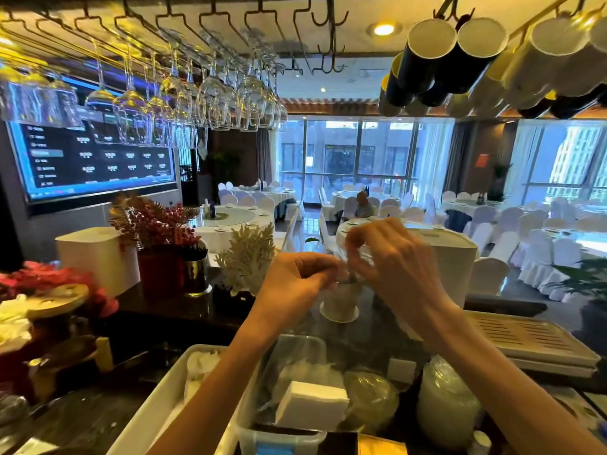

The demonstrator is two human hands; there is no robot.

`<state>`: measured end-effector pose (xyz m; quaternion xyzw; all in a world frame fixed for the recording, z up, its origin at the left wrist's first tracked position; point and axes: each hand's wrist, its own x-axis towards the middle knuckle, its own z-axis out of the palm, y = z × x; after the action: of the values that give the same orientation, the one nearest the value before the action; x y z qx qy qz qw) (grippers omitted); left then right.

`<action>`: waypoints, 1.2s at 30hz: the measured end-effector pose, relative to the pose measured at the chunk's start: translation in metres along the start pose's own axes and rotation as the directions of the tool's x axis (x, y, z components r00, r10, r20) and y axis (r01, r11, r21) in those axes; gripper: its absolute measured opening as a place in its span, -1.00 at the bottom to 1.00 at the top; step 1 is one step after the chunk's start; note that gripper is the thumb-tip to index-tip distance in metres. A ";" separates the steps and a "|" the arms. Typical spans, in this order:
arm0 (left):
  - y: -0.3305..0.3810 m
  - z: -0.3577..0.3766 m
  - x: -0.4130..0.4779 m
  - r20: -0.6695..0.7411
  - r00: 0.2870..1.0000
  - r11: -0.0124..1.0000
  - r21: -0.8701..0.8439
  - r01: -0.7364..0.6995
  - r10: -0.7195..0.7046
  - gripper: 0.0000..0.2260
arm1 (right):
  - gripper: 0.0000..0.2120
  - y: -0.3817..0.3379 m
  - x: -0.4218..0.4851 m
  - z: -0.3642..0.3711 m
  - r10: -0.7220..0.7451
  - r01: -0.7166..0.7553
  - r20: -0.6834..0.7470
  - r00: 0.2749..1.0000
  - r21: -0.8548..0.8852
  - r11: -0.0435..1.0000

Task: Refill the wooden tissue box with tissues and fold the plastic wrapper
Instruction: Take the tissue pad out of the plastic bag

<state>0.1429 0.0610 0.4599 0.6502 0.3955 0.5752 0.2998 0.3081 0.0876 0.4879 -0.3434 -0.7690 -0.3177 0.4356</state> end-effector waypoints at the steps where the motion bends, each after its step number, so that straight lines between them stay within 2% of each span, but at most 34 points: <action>1: -0.002 0.001 0.000 0.014 1.000 1.000 0.013 0.010 -0.010 -0.83 | -0.91 0.006 0.005 -0.003 0.062 -0.062 -0.004 0.998 -0.001 0.998; 3: -0.002 0.006 0.000 0.036 0.999 1.000 0.013 0.007 -0.007 -0.85 | -0.89 0.019 0.012 -0.010 0.163 -0.162 -0.019 0.986 0.074 0.984; 4: -0.001 0.007 0.003 0.031 1.000 1.000 -0.005 0.002 -0.001 -0.85 | -0.83 0.025 0.010 -0.013 0.211 -0.208 -0.002 0.977 0.174 0.963; 6: 0.002 0.008 0.007 -0.008 1.000 0.998 -0.062 -0.009 0.008 -0.86 | -0.54 0.037 -0.007 -0.020 0.329 -0.321 0.035 0.944 0.332 0.887; 8: 0.006 0.004 0.012 -0.040 0.999 0.991 -0.135 -0.020 0.015 -0.85 | -0.19 0.052 -0.040 -0.029 0.505 -0.481 0.006 0.863 0.312 0.819; 9: 0.008 0.000 0.014 -0.041 0.999 0.985 -0.170 -0.023 0.016 -0.85 | -0.03 0.058 -0.058 -0.033 0.607 -0.585 0.024 0.794 0.302 0.753; 11: 0.011 -0.009 0.016 -0.019 1.000 0.969 -0.244 -0.024 0.020 -0.86 | 0.17 0.064 -0.087 -0.032 0.755 -0.764 0.206 0.623 0.369 0.530; 12: 0.010 -0.013 0.018 -0.011 1.000 0.961 -0.274 -0.022 0.020 -0.86 | 0.19 0.063 -0.096 -0.027 0.756 -0.807 0.354 0.551 0.458 0.373; 14: 0.005 -0.017 0.023 -0.038 0.999 0.960 -0.279 -0.015 0.004 -0.84 | 0.06 0.059 -0.104 -0.008 0.664 -0.757 0.561 0.494 0.653 0.011; 15: 0.001 -0.018 0.025 -0.090 0.996 0.976 -0.216 -0.040 0.021 -0.78 | -0.02 0.057 -0.104 0.001 0.645 -0.709 0.578 0.500 0.701 -0.078; 16: -0.005 -0.018 0.026 -0.172 0.980 0.992 -0.062 -0.108 0.096 -0.67 | -0.07 0.056 -0.102 0.010 0.649 -0.681 0.556 0.519 0.728 -0.079; 17: -0.010 -0.019 0.026 -0.239 0.936 0.959 0.175 -0.222 0.260 -0.54 | -0.10 0.054 -0.099 0.018 0.661 -0.666 0.510 0.551 0.746 -0.020; 18: -0.016 -0.022 0.028 -0.213 0.854 0.815 0.472 -0.336 0.475 -0.43 | -0.11 0.050 -0.095 0.022 0.662 -0.647 0.455 0.596 0.760 0.061; 19: -0.023 -0.025 0.032 -0.089 0.761 0.570 0.720 -0.397 0.643 -0.40 | -0.11 0.045 -0.090 0.023 0.647 -0.619 0.410 0.643 0.776 0.123; 20: -0.027 -0.029 0.037 0.065 0.704 0.339 0.842 -0.419 0.707 -0.42 | -0.10 0.042 -0.087 0.023 0.621 -0.597 0.397 0.677 0.789 0.146; 21: -0.030 -0.033 0.043 0.187 0.676 0.197 0.872 -0.448 0.713 -0.48 | -0.08 0.040 -0.085 0.022 0.590 -0.580 0.398 0.703 0.800 0.152; 22: -0.032 -0.036 0.049 0.249 0.667 0.146 0.867 -0.477 0.702 -0.56 | -0.07 0.040 -0.085 0.020 0.562 -0.571 0.402 0.723 0.806 0.157; 26: -0.032 -0.041 0.069 0.370 0.690 0.106 0.833 -0.543 0.623 -0.78 | -0.02 0.045 -0.090 0.008 0.530 -0.569 0.419 0.737 0.808 0.152; 28: -0.030 -0.032 0.072 0.441 0.694 0.139 0.780 -0.610 0.569 -0.71 | -0.02 0.051 -0.095 0.001 0.545 -0.584 0.422 0.724 0.795 0.161; 30: -0.029 -0.020 0.076 0.524 0.659 0.105 0.735 -0.670 0.540 -0.63 | -0.01 0.058 -0.100 -0.006 0.566 -0.601 0.423 0.707 0.782 0.166; 32: -0.027 -0.008 0.079 0.576 0.626 0.082 0.698 -0.711 0.526 -0.72 | 0.00 0.065 -0.106 -0.014 0.584 -0.609 0.414 0.699 0.773 0.181; 36: -0.019 0.011 0.089 0.574 0.602 0.110 0.667 -0.737 0.555 -0.89 | 0.00 0.075 -0.117 -0.031 0.594 -0.616 0.408 0.693 0.763 0.195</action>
<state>0.1525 0.1476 0.4880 0.8566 0.2715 0.2983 -0.3217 0.4277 0.0760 0.4110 -0.3524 -0.6234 0.3126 0.6241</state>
